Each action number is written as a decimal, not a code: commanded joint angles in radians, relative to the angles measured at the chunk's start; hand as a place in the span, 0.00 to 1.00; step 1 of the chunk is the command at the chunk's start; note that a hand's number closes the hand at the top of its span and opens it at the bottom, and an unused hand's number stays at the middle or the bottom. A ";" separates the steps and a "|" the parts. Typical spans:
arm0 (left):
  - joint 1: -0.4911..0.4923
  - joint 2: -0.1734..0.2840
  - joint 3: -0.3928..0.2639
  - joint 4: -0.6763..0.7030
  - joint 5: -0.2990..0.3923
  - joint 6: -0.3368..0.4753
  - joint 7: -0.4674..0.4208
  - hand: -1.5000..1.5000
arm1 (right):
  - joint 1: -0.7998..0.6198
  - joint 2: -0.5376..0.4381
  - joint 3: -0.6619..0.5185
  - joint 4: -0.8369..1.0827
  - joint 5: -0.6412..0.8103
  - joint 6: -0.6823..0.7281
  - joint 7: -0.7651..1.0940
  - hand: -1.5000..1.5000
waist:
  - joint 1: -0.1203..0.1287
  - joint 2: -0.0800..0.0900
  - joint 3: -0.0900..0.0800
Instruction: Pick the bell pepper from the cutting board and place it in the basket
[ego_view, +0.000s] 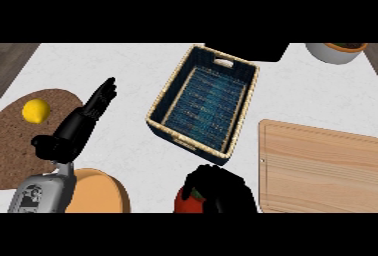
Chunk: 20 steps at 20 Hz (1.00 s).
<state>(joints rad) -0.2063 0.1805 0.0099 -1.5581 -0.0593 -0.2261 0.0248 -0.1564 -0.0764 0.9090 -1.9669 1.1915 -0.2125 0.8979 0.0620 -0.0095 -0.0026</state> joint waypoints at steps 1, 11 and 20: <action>-0.018 -0.007 0.000 0.005 -0.002 0.009 0.017 0.50 | -0.097 0.073 0.049 -0.061 -0.008 -0.107 0.162 1.00 | -0.002 -0.001 -0.002; -0.005 -0.010 -0.007 0.017 -0.015 0.013 -0.003 0.50 | -0.343 0.075 -0.036 -0.010 0.059 -0.025 0.414 1.00 | -0.016 -0.003 -0.006; -0.023 -0.011 -0.008 0.021 -0.014 0.009 -0.008 0.50 | -0.616 0.076 -0.248 0.136 0.049 -0.007 0.513 1.00 | 0.011 0.002 -0.005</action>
<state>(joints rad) -0.2277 0.1710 0.0057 -1.5355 -0.0705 -0.2178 0.0189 -0.6460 -0.0136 0.7416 -1.8830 1.2432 -0.2233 1.1824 0.0642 -0.0076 -0.0087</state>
